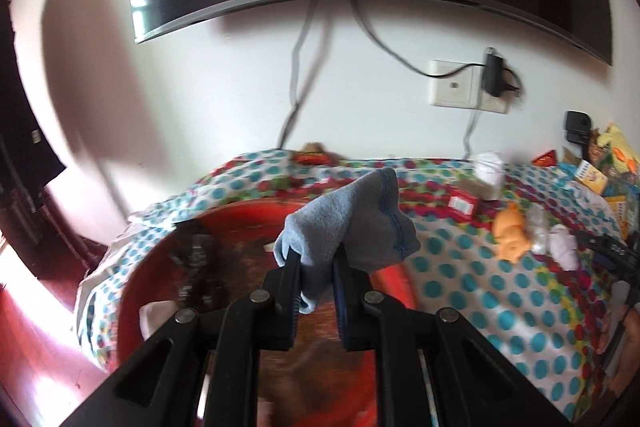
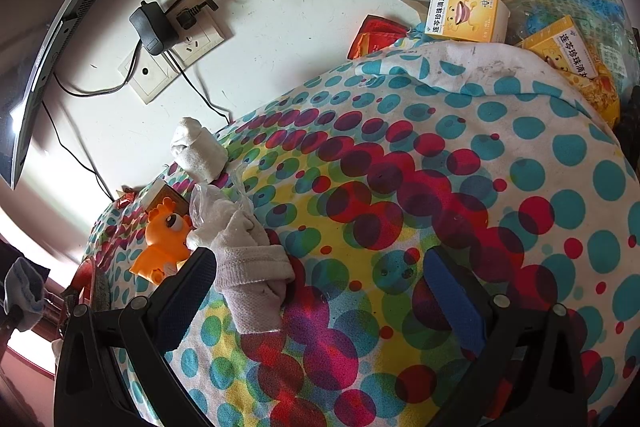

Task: Organize objects
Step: 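Lift the blue-gray cloth and carry it over the red tray, then lower the cloth into the red tray and open the left gripper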

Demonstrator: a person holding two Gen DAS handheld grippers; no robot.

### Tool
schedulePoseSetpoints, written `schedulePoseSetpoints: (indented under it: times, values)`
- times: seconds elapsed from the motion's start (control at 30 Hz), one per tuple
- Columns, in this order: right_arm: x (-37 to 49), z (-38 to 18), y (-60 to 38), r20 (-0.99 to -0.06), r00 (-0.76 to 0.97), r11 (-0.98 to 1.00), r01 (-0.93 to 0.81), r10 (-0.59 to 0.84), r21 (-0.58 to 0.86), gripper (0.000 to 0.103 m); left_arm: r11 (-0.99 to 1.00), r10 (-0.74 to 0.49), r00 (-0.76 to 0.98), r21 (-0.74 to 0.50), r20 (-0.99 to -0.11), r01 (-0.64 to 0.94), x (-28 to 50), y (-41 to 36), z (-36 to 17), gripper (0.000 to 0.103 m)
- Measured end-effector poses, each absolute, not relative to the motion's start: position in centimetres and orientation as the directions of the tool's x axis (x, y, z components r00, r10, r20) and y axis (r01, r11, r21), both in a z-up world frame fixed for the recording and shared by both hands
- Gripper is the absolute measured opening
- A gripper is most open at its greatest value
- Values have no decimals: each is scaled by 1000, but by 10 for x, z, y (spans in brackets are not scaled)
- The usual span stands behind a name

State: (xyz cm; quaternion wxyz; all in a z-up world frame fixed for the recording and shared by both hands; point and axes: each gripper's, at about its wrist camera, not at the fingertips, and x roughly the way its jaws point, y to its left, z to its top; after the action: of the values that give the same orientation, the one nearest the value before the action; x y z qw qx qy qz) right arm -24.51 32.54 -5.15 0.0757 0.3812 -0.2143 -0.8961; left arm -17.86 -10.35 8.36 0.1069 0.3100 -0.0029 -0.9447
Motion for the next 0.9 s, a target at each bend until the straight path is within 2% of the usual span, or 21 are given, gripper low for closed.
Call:
schedulePoseSetpoints:
  times: [0.2, 0.47, 0.67, 0.9]
  values:
    - [-245, -53, 328, -649, -698, -896, -27, -301, 444, 103, -949, -267, -736, 35, -622, 314, -168, -165, 79, 14]
    - [-245, -53, 329, -650, -698, -896, -27, -300, 443, 103, -924, -298, -691, 18, -659, 382, -170, -190, 69, 14]
    - [-245, -53, 329, -650, -698, -896, -27, -300, 443, 103, -905, -344, -669, 43, -659, 423, -199, -198, 69, 14]
    - [-245, -53, 328, -651, -698, -897, -27, -300, 442, 103, -893, -355, -621, 57, -699, 446, -248, -208, 62, 14]
